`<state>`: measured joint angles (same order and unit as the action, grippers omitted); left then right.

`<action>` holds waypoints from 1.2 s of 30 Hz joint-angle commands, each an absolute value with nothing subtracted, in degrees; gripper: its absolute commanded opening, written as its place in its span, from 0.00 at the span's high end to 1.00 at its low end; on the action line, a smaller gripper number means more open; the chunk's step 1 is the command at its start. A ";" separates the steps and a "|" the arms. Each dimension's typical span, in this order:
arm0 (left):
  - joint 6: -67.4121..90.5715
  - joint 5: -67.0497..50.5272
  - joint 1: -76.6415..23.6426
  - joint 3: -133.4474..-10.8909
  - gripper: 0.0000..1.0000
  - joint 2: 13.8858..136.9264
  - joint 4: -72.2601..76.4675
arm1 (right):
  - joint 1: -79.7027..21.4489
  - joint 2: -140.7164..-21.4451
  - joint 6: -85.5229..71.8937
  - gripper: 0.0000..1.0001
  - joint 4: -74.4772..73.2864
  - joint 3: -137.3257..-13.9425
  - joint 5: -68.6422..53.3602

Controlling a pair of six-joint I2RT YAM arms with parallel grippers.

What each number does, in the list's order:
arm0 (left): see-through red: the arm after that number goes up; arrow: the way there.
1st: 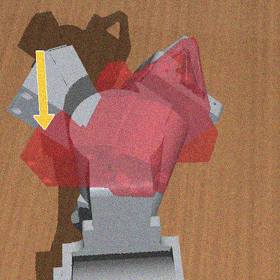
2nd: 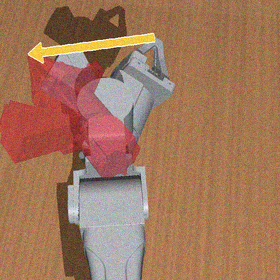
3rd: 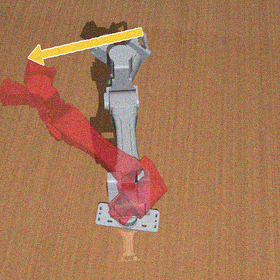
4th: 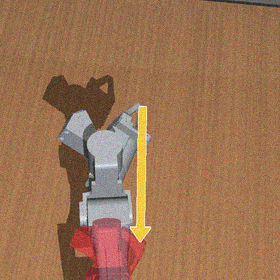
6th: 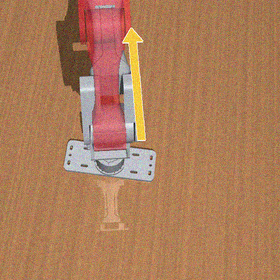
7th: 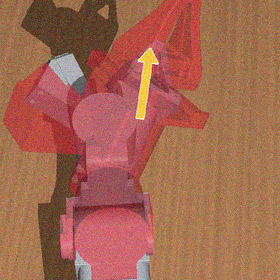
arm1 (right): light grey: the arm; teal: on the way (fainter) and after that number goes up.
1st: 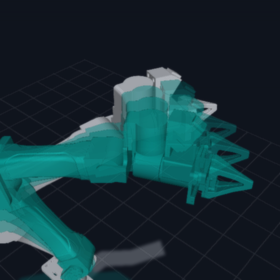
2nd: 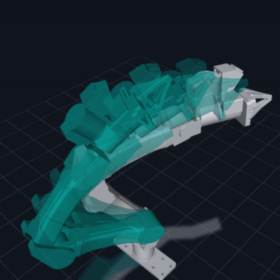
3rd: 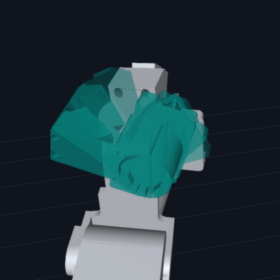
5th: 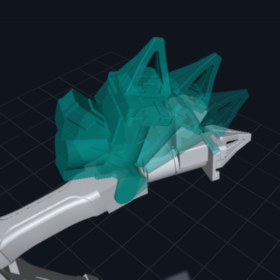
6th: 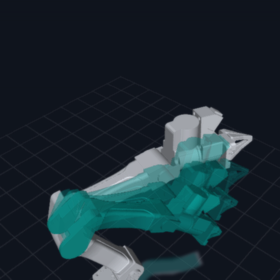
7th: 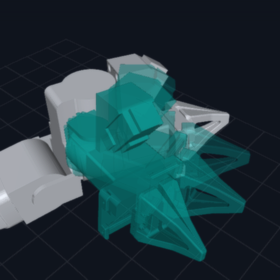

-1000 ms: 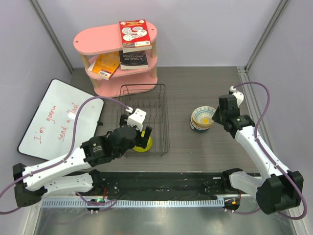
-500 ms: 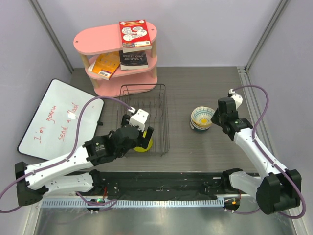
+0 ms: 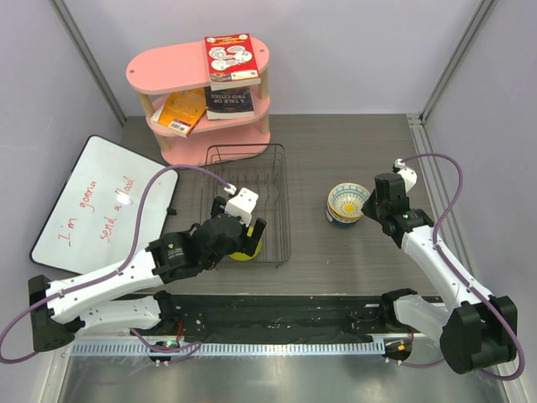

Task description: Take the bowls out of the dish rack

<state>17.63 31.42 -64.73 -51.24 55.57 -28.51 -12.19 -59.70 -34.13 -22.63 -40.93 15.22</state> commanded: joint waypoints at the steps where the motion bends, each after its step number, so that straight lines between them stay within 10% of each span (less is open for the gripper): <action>1: 18.02 31.29 -64.51 -53.00 0.18 55.63 -26.28 | -12.04 -59.32 -35.07 0.89 -19.08 -41.31 15.56; 36: 18.28 30.15 -64.51 -52.73 0.18 56.69 -26.72 | -12.04 -53.35 -39.47 0.99 -10.36 -36.64 10.99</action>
